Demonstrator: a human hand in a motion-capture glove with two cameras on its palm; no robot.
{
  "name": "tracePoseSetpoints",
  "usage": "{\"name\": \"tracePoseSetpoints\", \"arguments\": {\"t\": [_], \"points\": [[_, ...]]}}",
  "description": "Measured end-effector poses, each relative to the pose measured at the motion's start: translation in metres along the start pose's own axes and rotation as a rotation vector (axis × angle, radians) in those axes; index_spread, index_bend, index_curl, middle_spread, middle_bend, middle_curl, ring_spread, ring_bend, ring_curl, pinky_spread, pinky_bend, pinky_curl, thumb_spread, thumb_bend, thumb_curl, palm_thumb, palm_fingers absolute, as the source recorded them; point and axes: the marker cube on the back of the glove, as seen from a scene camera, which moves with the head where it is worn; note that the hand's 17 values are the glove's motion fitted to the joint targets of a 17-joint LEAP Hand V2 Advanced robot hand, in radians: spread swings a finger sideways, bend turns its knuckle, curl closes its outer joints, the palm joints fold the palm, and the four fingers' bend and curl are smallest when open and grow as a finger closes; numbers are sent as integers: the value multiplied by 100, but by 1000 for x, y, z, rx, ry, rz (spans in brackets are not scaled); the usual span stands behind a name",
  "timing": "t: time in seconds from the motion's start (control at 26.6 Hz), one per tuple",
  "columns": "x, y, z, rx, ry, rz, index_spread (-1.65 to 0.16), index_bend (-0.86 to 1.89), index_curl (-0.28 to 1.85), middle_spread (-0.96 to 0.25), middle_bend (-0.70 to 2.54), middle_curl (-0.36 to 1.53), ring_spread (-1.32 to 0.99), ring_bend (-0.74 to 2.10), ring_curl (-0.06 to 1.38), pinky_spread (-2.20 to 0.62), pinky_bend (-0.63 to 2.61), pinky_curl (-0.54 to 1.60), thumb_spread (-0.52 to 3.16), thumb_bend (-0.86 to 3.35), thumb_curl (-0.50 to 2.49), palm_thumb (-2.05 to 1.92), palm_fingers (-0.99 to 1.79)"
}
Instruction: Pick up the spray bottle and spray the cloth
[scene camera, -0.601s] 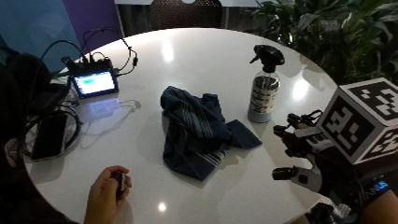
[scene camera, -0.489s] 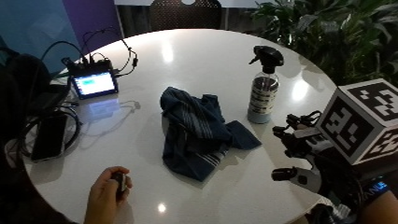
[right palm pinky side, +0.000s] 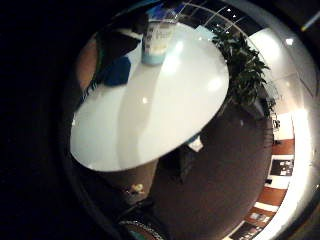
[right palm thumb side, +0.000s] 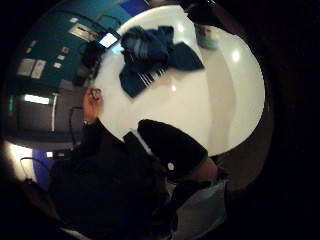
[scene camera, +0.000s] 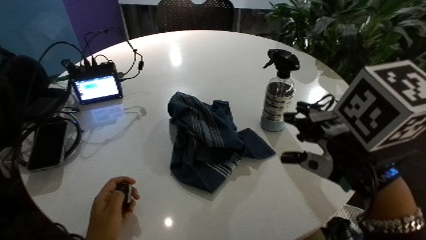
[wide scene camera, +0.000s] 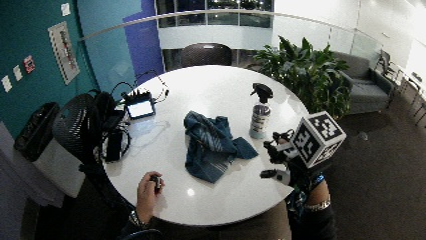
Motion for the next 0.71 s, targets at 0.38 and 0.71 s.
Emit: {"name": "tracePoseSetpoints", "arguments": {"t": [0.38, 0.71], "points": [[40, -109, -37, 275, -95, 108, -43, 16, 26, -10, 20, 23, -13, 35, 22, 19, 32, 24, 107, 8, 20, 42, 63], [93, -115, 35, 268, -502, 316, -40, 4, 21, -12, 28, 30, -14, 54, 31, 14, 27, 26, 113, 6, 23, 48, 73]]}}
